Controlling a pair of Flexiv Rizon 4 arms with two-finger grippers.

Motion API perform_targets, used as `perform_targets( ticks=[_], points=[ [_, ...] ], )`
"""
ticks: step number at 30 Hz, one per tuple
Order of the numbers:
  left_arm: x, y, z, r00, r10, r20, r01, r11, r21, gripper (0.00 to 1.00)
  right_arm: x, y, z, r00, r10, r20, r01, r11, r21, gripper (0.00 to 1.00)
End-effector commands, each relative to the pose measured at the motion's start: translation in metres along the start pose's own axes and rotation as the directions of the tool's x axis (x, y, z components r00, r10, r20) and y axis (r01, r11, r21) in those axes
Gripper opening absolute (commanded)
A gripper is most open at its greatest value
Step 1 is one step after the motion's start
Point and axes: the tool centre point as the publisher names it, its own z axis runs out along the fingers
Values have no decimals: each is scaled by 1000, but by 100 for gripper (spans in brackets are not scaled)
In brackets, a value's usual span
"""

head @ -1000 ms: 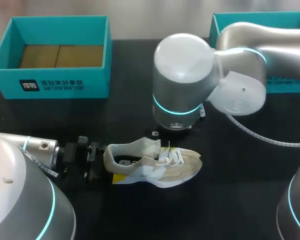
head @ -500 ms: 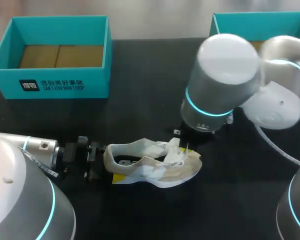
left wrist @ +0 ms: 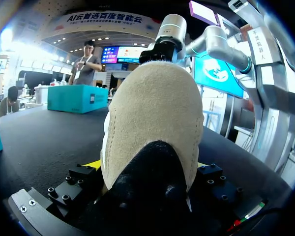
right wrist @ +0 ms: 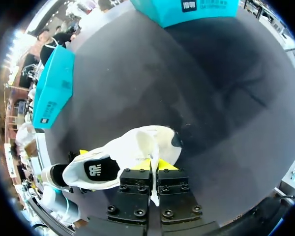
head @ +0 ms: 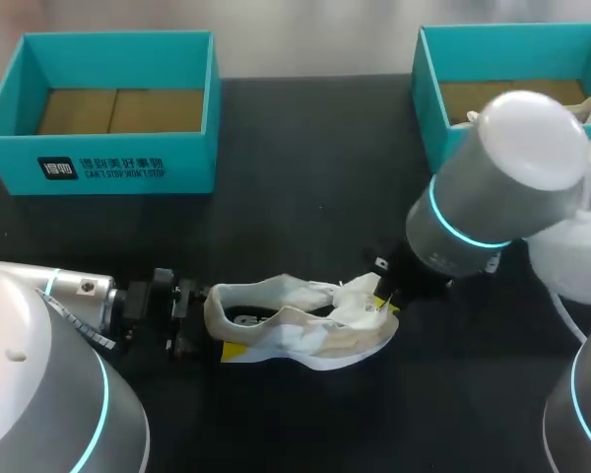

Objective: Take the shoe out of the shoebox, open the shoe tongue, remove and reinsert the insole, then place the shoe into the shoebox

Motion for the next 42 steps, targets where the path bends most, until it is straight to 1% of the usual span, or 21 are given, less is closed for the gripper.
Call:
perform_targets(
  ticks=[1,8,10,16,17,19,20,21,22,23,25,26,32,35,37,40,42],
  points=[
    [0,3,1,1000,0,1,0,1000,1,0,-11,1,7,992,52,-114,-53,999,-2,0],
    [0,3,1,1000,0,1,0,1000,1,0,-19,7,16,995,14,-101,-14,1000,-2,0],
    [0,3,1,1000,0,1,0,1000,1,0,-22,8,18,996,1,-93,0,1000,10,0],
    [0,3,1,1000,0,1,0,1000,1,0,-24,10,20,995,-48,-91,50,999,12,1],
    [0,3,1,1000,0,1,0,1000,1,0,-24,10,20,995,-54,-88,55,998,14,20],
    [0,3,1,1000,0,1,0,1000,1,0,-24,10,22,994,-58,-89,59,998,15,42],
    [0,3,1,1000,0,1,0,1000,1,0,-24,9,23,994,-58,-89,60,998,17,47],
    [0,3,1,1000,0,1,0,1000,1,0,-24,9,24,994,-59,-88,61,998,18,50],
    [0,3,1,1000,0,1,0,1000,1,0,-24,9,24,995,-58,-86,60,998,21,60],
    [0,3,1,1000,0,1,0,1000,1,0,-24,9,24,995,-58,-85,60,998,21,64],
    [0,3,1,1000,0,1,0,1000,1,0,-24,8,24,996,-56,-76,58,998,21,64],
    [0,3,1,1000,0,1,0,1000,1,0,-24,8,22,996,-56,-72,58,998,19,65],
    [0,3,1,1000,0,1,0,1000,1,0,-25,9,7,997,-68,-30,67,998,-16,68],
    [0,3,1,1000,0,1,0,1000,1,0,-24,10,-5,997,-79,2,79,996,-39,68],
    [0,3,1,1000,0,1,0,1000,1,0,-23,10,-14,996,-89,22,90,994,-55,65],
    [0,3,1,1000,0,1,0,1000,1,0,-18,10,-30,992,-118,54,122,989,-84,62],
    [0,3,1,1000,0,1,0,1000,1,0,-14,10,-40,986,-142,83,150,984,-96,63]
  ],
)
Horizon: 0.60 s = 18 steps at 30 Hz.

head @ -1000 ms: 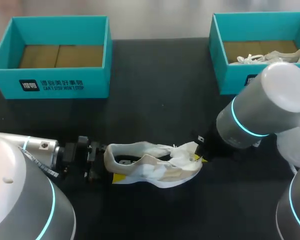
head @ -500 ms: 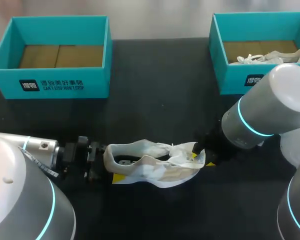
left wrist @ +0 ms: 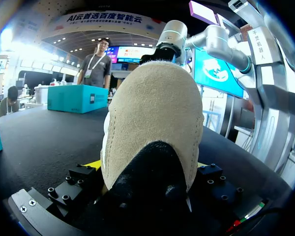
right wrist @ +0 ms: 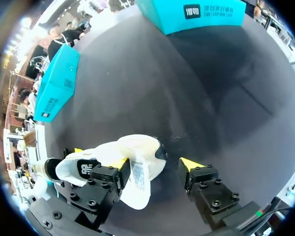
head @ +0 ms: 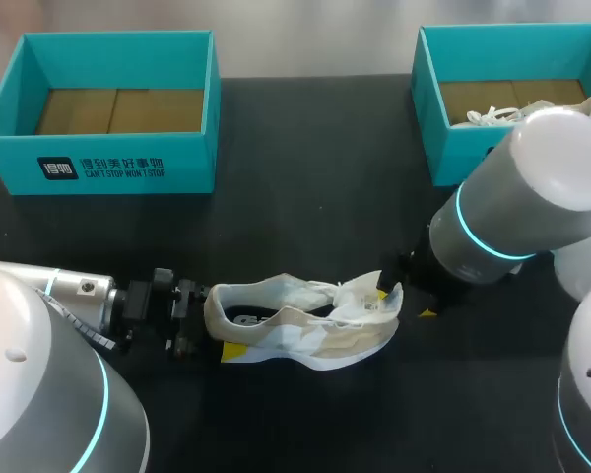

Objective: Take the shoe out of the shoebox, open the shoe tongue, remove and reinsert the insole, then place the shoe into the shoebox

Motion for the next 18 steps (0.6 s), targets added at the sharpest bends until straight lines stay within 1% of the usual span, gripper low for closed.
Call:
perform_targets(
  ticks=[1,4,9,13,15,18],
  points=[
    [0,3,0,1000,0,1,0,1000,1,0,10,-2,-36,994,-27,103,31,999,-38,64],
    [0,3,0,1000,0,1,0,1000,1,0,17,0,-48,988,-64,138,71,996,-47,61],
    [0,3,0,1000,0,1,0,1000,1,0,30,3,-65,971,-127,201,140,989,-52,53],
    [0,3,0,1000,0,1,0,1000,1,0,40,7,-81,952,-182,247,203,977,-63,53],
    [0,3,0,1000,0,1,0,1000,1,0,46,9,-88,937,-213,277,241,968,-70,49],
    [0,3,0,1000,0,1,0,1000,1,0,58,11,-96,908,-279,312,313,948,-64,47]
  ],
)
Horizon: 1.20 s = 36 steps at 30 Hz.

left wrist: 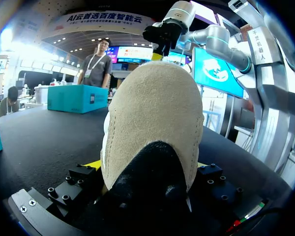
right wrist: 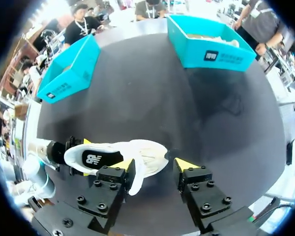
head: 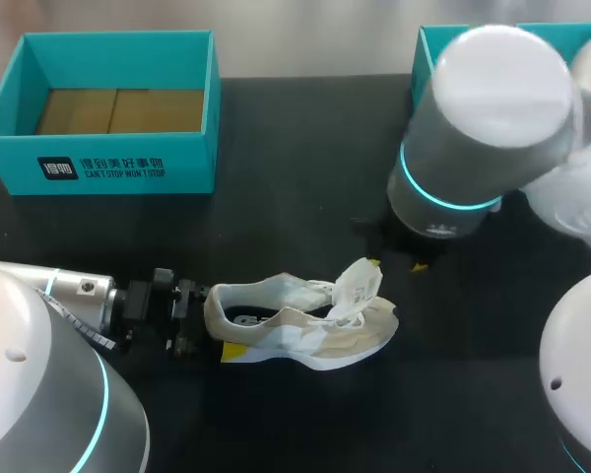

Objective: Take the shoe out of the shoebox, open the shoe tongue, remove and reinsert the insole, then place the shoe into the shoebox

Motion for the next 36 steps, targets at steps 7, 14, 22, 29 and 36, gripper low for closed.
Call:
perform_targets(
  ticks=[7,14,22,29,36],
  points=[
    [0,3,0,1000,0,1,0,1000,1,0,38,14,-36,960,-225,167,228,974,3,0],
    [0,3,0,1000,0,1,0,1000,1,0,62,20,-44,878,-449,169,452,892,22,0],
    [0,3,0,1000,0,1,0,1000,1,0,93,16,-47,685,-725,64,724,688,49,0],
    [0,3,0,1000,0,1,0,1000,1,0,96,11,-47,645,-762,61,761,647,40,0],
    [0,3,0,1000,0,1,0,1000,1,0,96,11,-47,645,-762,61,761,647,40,0]
  ],
)
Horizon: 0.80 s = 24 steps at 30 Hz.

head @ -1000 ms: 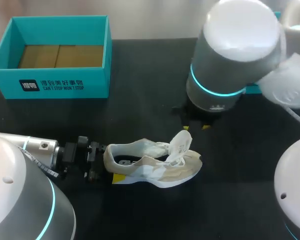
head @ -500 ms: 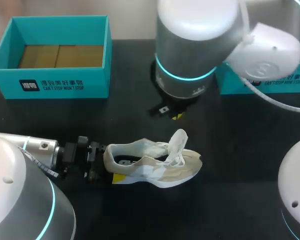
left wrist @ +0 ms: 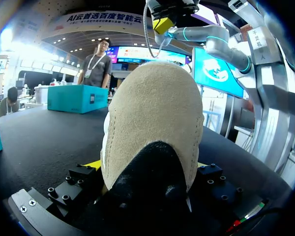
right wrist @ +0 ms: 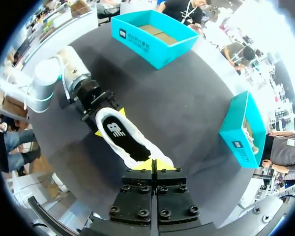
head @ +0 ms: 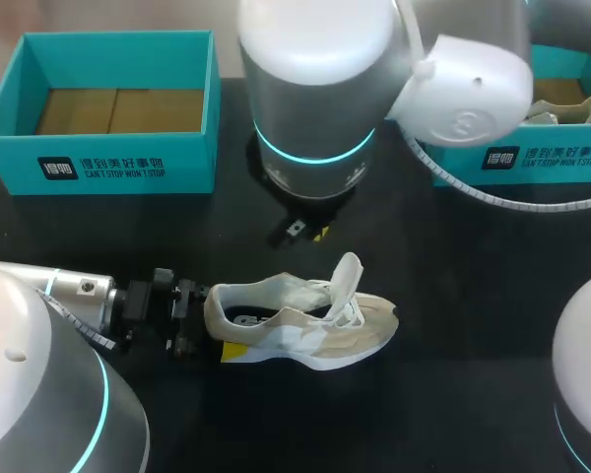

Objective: Take the shoe out of the shoebox, open the shoe tongue, remove and reinsert the insole, then place the shoe into the shoebox

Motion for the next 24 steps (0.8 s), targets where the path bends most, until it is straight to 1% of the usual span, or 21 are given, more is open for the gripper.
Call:
perform_targets(
  ticks=[1,2,3,4,5,6,7,8,10,11,23,24],
  points=[
    [0,3,0,1000,0,1,0,1000,1,0,7,10,7,997,-74,-21,75,997,12,0],
    [0,3,0,1000,0,1,0,1000,1,0,12,19,11,991,-136,-17,136,990,22,0],
    [0,3,0,1000,0,1,0,1000,1,0,17,27,12,979,-202,-14,203,979,10,0],
    [0,3,0,1000,0,1,0,1000,1,0,23,35,15,960,-281,-19,281,960,11,0],
    [0,3,0,1000,0,1,0,1000,1,0,27,40,16,942,-336,7,336,942,3,0],
    [0,3,0,1000,0,1,0,1000,1,0,33,46,18,907,-422,8,422,907,-12,0],
    [0,3,0,1000,0,1,0,1000,1,0,37,48,19,881,-473,7,473,881,-14,0],
    [0,3,0,1000,0,1,0,1000,1,0,43,52,22,838,-545,12,545,838,-21,0],
    [0,3,0,1000,0,1,0,1000,1,0,52,52,26,735,-677,-31,677,736,-24,0],
    [0,3,0,1000,0,1,0,1000,1,0,55,50,29,694,-719,-47,719,695,-5,0],
    [0,3,0,1000,0,1,0,1000,1,0,55,50,29,694,-719,-47,719,695,-5,0],
    [0,3,0,1000,0,1,0,1000,1,0,60,54,38,662,-746,-65,748,663,8,0]
  ],
)
